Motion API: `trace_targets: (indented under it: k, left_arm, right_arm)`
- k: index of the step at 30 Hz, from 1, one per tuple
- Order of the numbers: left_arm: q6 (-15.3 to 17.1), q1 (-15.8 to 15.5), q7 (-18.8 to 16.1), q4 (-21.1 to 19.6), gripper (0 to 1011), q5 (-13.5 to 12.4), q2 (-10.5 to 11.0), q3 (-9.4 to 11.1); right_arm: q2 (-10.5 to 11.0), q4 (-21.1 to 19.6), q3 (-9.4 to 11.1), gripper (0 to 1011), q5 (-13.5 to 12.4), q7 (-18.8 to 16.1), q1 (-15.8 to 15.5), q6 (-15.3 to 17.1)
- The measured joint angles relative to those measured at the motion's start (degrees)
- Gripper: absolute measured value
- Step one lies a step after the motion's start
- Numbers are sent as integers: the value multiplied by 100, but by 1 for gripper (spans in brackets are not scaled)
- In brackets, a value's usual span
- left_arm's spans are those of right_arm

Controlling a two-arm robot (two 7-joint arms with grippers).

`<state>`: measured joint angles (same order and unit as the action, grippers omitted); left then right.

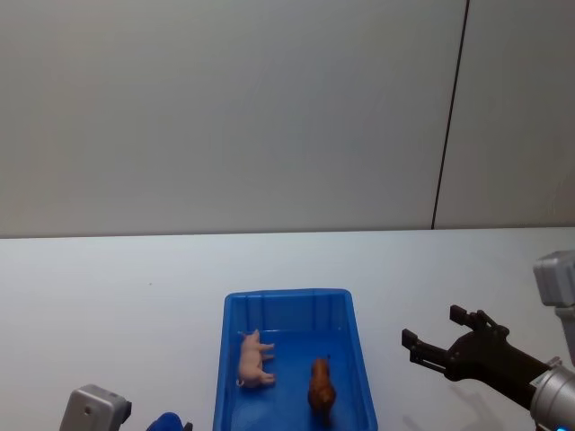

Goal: Pick up the two dolls from the table and place them into the box.

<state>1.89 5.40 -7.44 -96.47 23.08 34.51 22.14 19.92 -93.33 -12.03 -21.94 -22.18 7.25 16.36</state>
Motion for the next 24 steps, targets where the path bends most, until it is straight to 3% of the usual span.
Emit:
trace_targets:
  k: [9, 24]
  left_arm:
    - [-60, -132, 330, 392, 982, 79, -157, -17]
    - [-66, -331, 698, 716, 578, 97, -293, -99]
  right_arm:
    - [2, 0, 0, 1001, 0, 0, -1, 0]
    - [2, 0, -1, 1001, 0, 0, -1, 0]
